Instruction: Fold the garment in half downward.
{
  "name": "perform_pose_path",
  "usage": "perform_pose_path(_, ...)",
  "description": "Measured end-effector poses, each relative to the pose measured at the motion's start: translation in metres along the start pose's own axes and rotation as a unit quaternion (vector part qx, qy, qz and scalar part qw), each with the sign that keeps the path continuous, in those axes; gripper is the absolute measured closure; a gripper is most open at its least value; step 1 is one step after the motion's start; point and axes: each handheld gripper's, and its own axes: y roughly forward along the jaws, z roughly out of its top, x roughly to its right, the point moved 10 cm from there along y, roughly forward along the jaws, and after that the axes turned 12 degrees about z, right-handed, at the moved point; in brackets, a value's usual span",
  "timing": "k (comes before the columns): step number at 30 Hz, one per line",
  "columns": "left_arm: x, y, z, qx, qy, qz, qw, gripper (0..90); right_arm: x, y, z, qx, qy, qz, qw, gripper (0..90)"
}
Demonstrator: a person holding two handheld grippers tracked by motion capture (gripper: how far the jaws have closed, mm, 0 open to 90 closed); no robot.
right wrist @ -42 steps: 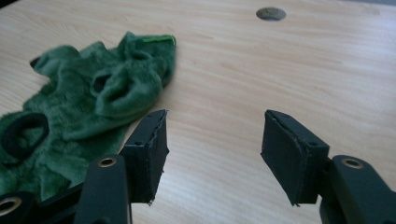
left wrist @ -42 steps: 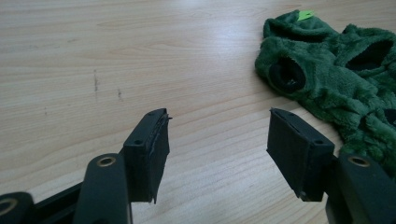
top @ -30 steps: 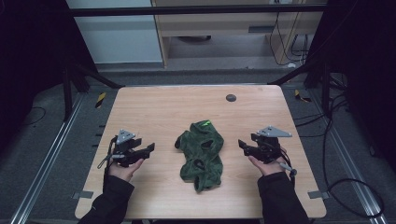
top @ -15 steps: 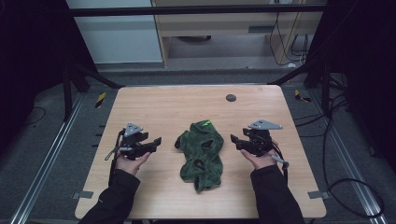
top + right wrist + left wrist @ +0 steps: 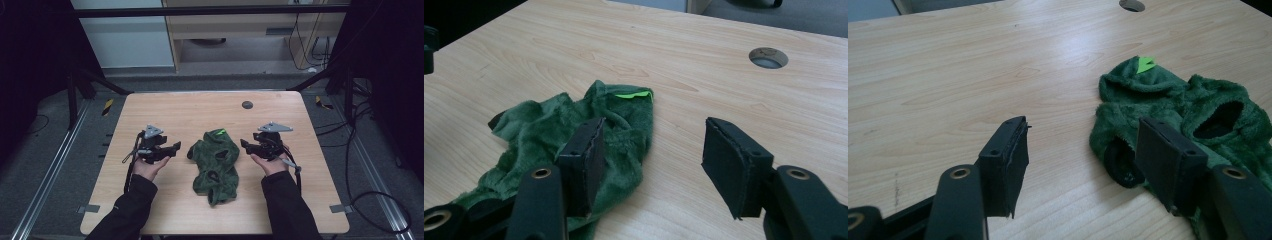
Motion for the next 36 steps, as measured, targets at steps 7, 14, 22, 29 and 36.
perform_pose_path(7, 0.007, 0.01, 0.007, 0.0, 0.002, -0.009, 1.0, 38.0, 0.004, 0.011, 0.003, -0.004, 0.001, -0.001, 1.0, 42.8)
perform_pose_path(14, 0.013, 0.025, 0.011, -0.007, 0.008, -0.009, 0.9999, 38.4, 0.012, 0.022, -0.001, -0.014, 0.006, -0.006, 0.9999, 44.8)
perform_pose_path(22, 0.022, 0.041, 0.014, -0.014, 0.012, -0.016, 0.9997, 38.9, 0.019, 0.035, -0.007, -0.019, 0.024, -0.009, 0.9995, 45.9)
perform_pose_path(29, 0.03, 0.053, 0.014, -0.021, 0.016, -0.021, 0.9994, 39.4, 0.017, 0.045, -0.003, -0.023, 0.016, -0.006, 0.9996, 47.1)
perform_pose_path(36, 0.033, 0.065, 0.012, -0.025, 0.015, -0.016, 0.9994, 40.4, 0.015, 0.056, -0.003, -0.03, 0.017, -0.004, 0.9994, 48.3)
